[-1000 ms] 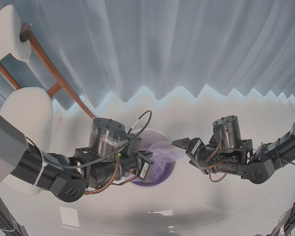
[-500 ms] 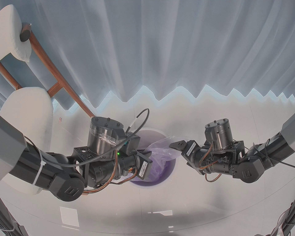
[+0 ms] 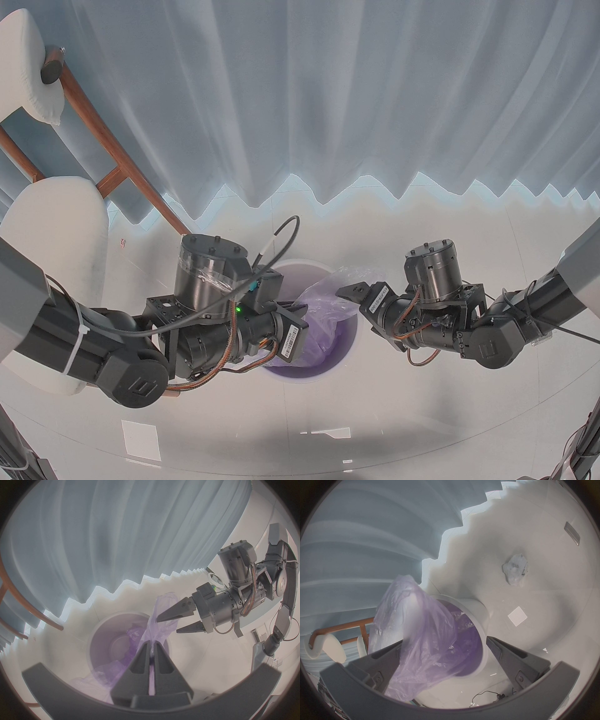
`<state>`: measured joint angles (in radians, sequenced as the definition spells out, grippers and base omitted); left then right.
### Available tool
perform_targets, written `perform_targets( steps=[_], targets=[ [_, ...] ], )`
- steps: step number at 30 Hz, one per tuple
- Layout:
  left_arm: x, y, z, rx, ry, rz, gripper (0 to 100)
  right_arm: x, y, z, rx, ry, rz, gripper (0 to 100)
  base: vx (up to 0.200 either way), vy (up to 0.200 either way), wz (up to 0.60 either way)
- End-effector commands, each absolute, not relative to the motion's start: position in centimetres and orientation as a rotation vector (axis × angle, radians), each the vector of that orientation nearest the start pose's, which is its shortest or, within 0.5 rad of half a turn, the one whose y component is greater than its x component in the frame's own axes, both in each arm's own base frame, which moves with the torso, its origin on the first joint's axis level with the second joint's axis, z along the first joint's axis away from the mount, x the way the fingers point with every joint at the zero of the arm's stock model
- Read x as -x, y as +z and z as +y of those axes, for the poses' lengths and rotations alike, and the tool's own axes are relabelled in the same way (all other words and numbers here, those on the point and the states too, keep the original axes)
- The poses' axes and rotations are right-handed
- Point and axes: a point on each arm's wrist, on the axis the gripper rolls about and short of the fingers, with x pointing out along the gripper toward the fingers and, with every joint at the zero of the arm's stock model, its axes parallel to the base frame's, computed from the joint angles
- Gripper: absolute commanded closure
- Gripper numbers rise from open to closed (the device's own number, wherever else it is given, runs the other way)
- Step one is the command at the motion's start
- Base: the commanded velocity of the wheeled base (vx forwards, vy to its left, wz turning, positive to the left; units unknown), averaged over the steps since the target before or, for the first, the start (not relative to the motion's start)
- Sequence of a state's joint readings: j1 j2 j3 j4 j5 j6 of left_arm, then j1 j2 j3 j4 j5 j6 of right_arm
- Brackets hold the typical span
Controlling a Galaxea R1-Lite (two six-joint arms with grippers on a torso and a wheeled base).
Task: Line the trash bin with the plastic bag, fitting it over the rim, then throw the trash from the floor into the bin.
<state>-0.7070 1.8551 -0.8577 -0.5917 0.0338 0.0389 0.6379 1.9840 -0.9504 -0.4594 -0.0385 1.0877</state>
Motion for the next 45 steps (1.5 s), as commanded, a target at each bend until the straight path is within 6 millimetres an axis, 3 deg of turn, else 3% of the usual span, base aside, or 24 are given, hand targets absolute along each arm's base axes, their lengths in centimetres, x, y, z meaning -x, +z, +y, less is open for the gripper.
perform_targets(
  steps=[1, 2, 16, 26, 27, 33, 39, 40, 45],
  targets=[
    [-25.6, 14.2, -21.8, -0.183, -0.673, 0.373, 100, -29.8, 10.7, 21.9, -0.841, 0.224, 0.785, 0, 0.000, 0.000, 0.00],
    [-25.6, 14.2, -21.8, -0.181, -0.672, 0.374, 100, -29.8, 10.7, 21.9, -0.841, 0.224, 0.785, 100, 0.000, 0.000, 0.00],
    [-24.6, 14.8, -21.7, -0.131, -0.681, 0.363, 100, -29.2, 13.2, 22.4, -0.882, 0.299, 0.714, 100, 0.000, 0.000, 0.00],
    [-22.7, 15.5, -19.1, -0.007, -0.638, 0.400, 100, -28.6, 13.7, 22.5, -0.801, 0.344, 0.695, 100, 0.000, 0.000, 0.00],
    [-22.7, 15.9, -18.7, 0.009, -0.626, 0.391, 0, -28.6, 13.6, 22.5, -0.787, 0.347, 0.694, 100, 0.000, 0.000, 0.00],
    [-22.0, 17.5, -17.9, 0.095, -0.614, 0.358, 0, -27.9, 12.9, 21.9, -0.727, 0.346, 0.710, 100, 0.000, 0.000, 0.00],
    [-21.3, 16.8, -17.1, 0.122, -0.603, 0.395, 0, -27.3, 12.5, 21.4, -0.678, 0.349, 0.720, 100, 0.000, 0.000, 0.00],
    [-21.9, 16.2, -15.6, 0.137, -0.580, 0.388, 0, -27.1, 12.3, 21.0, -0.640, 0.359, 0.721, 100, 0.000, 0.000, 0.00],
    [-22.8, 15.2, -12.5, 0.174, -0.599, 0.297, 0, -27.4, 12.5, 20.6, -0.646, 0.354, 0.698, 100, 0.000, 0.000, 0.00]
  ],
)
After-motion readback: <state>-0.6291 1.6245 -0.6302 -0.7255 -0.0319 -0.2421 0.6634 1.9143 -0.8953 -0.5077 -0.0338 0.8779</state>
